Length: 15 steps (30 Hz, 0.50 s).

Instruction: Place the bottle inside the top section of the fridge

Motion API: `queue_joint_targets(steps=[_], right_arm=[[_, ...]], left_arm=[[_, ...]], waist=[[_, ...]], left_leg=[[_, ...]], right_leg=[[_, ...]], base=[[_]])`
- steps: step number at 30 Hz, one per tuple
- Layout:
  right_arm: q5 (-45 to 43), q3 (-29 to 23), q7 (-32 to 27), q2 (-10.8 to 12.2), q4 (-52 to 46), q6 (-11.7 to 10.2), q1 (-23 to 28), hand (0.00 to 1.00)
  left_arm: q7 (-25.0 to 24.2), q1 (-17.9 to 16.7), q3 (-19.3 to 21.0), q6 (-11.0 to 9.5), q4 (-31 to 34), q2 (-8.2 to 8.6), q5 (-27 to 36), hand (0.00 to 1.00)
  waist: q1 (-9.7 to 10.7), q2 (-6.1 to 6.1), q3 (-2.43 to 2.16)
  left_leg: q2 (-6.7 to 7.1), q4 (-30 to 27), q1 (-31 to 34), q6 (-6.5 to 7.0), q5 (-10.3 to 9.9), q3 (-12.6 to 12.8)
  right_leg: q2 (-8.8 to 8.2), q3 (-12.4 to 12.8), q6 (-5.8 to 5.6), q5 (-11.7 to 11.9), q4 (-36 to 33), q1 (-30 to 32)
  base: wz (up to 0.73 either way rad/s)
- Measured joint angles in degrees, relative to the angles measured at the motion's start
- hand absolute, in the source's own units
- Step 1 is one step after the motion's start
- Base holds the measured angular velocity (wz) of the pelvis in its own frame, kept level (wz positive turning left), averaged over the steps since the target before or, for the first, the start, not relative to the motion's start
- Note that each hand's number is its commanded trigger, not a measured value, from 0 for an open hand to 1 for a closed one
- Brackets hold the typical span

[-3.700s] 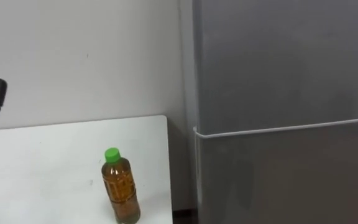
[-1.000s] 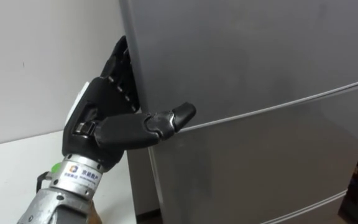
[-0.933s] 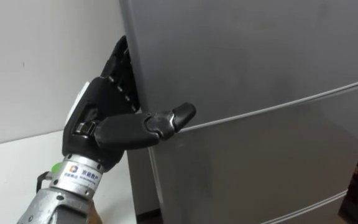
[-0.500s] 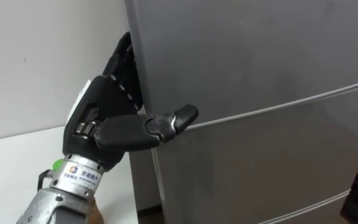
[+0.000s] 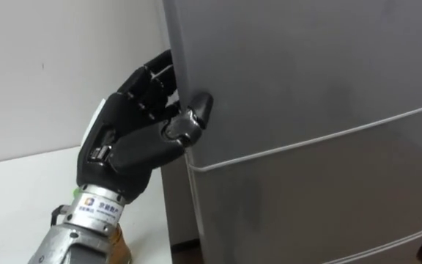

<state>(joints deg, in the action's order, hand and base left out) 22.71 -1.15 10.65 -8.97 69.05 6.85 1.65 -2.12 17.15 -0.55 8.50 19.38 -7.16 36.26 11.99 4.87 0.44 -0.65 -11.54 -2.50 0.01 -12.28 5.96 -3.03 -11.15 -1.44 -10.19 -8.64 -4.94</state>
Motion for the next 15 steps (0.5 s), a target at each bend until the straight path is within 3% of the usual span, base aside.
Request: queue_joint_targets(steps=[9,12,14,15], right_arm=[[0.0,1.2,0.1,-0.5,0.0,0.1,-0.2,0.00],[0.0,1.2,0.1,-0.6,0.0,0.1,-0.2,0.00],[0.0,1.4,0.1,-0.6,0.0,0.1,-0.2,0.00],[0.2,1.6,0.1,-0.7,0.0,0.1,-0.2,0.00]], left_arm=[[0.0,0.0,0.0,0.2,0.0,0.16,-1.0,0.84],[0.0,-0.1,0.0,0.2,0.0,0.16,-0.9,0.59],[-0.2,-0.1,0.0,0.3,0.0,0.15,-0.8,0.25],[-0.6,-0.1,-0.2,0.3,0.0,0.14,-0.4,0.19]], waist=[[-0.3,0.89,0.02],[-0.4,1.07,0.03],[-0.6,1.08,0.02],[-0.8,1.08,0.02]], left_leg=[[0.13,0.0,0.0,0.13,0.1,0.0],[0.14,0.0,0.0,0.16,0.1,0.0],[0.15,0.0,0.0,0.17,0.1,0.0],[0.17,0.0,0.0,0.19,0.1,0.0]], right_leg=[[-0.12,-0.1,-0.04,0.0,0.0,0.0],[-0.13,-0.1,-0.04,0.0,0.0,0.0],[-0.15,-0.1,-0.05,0.0,0.0,0.0],[-0.17,-0.1,-0.09,0.1,0.0,0.0]], base=[[0.00],[0.00],[0.00],[0.04]])
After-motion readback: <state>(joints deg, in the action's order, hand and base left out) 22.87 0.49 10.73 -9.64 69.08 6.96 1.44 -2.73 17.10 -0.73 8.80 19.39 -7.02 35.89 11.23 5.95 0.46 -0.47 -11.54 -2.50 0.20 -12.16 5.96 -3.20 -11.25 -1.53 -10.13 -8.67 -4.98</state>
